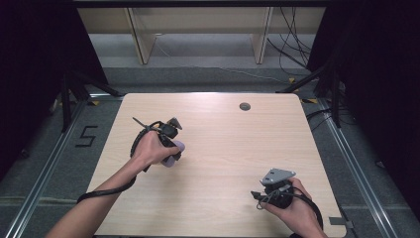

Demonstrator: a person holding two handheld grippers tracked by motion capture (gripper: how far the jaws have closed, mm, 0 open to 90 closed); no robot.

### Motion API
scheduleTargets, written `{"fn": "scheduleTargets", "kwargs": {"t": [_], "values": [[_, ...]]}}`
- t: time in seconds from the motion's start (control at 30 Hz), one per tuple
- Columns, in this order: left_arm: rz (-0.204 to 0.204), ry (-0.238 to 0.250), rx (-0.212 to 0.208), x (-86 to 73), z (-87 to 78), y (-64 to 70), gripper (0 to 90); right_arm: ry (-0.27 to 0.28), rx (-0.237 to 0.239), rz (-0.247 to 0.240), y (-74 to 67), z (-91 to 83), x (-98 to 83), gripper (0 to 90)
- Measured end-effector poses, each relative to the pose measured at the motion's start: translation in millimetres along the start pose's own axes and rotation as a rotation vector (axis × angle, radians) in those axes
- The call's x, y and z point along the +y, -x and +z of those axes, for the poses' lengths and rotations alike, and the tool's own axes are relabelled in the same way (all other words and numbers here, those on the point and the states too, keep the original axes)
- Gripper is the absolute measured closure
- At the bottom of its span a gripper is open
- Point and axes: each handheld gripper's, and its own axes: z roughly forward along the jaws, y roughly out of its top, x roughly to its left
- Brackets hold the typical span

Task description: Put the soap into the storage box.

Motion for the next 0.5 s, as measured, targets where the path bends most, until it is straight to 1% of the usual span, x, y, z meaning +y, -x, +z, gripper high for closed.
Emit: {"fn": "scheduleTargets", "kwargs": {"t": [0.03, 0.07, 0.1, 0.13, 0.17, 0.2, 0.23, 0.27, 0.3, 0.33, 0.37, 0.43, 0.47, 0.5], "values": [[-0.008, 0.012, 0.002, -0.1, 0.1, 0.1, 49.3, -0.005, 0.011, 0.014, -0.4, -0.8, 0.4, 49.3], [-0.009, 0.010, 0.001, 0.0, -0.3, -0.3, 49.3, -0.004, 0.012, 0.014, -0.4, -0.8, 0.4, 49.3], [-0.003, 0.006, 0.000, 0.2, -0.9, -1.1, 49.3, 0.001, 0.000, 0.000, 0.0, 0.1, 0.0, 49.3], [0.003, 0.002, 0.004, 0.4, -1.8, -2.0, 49.3, 0.000, 0.000, 0.001, -0.1, 0.0, 0.0, 49.3], [-0.001, 0.015, 0.006, 0.1, -1.4, -2.1, 49.3, 0.000, 0.000, 0.000, 0.0, 0.0, 0.0, 49.3], [0.000, 0.003, 0.003, 0.6, -2.8, -2.6, 49.3, 0.000, 0.000, 0.000, 0.0, 0.0, 0.0, 49.3], [-0.001, 0.006, 0.004, 0.8, -3.3, -2.9, 49.2, 0.000, 0.001, 0.001, 0.0, -0.1, 0.0, 49.3], [0.000, 0.005, 0.006, 0.9, -3.9, -3.3, 49.2, -0.004, 0.011, 0.014, -0.4, -0.8, 0.4, 49.2], [-0.002, 0.007, 0.004, 1.0, -4.3, -3.8, 49.3, 0.000, 0.001, 0.001, 0.0, 0.0, 0.0, 49.2], [-0.008, 0.013, 0.005, 1.0, -4.5, -3.9, 49.3, -0.001, 0.006, 0.007, -0.2, -0.4, 0.2, 49.2], [-0.010, 0.014, 0.006, 1.1, -5.0, -4.4, 49.3, 0.000, 0.000, 0.000, 0.1, 0.0, 0.0, 49.2], [-0.007, 0.012, 0.005, 1.6, -6.0, -6.1, 49.3, 0.000, 0.000, 0.000, 0.2, -0.1, 0.0, 49.1], [-0.008, 0.012, 0.008, 1.7, -6.4, -6.5, 49.3, -0.015, 0.008, -0.002, 0.8, -1.5, 0.5, 49.1], [-0.008, 0.009, 0.010, 1.9, -7.3, -7.3, 49.3, -0.014, 0.007, -0.002, 0.8, -1.5, 0.5, 49.1]]}}
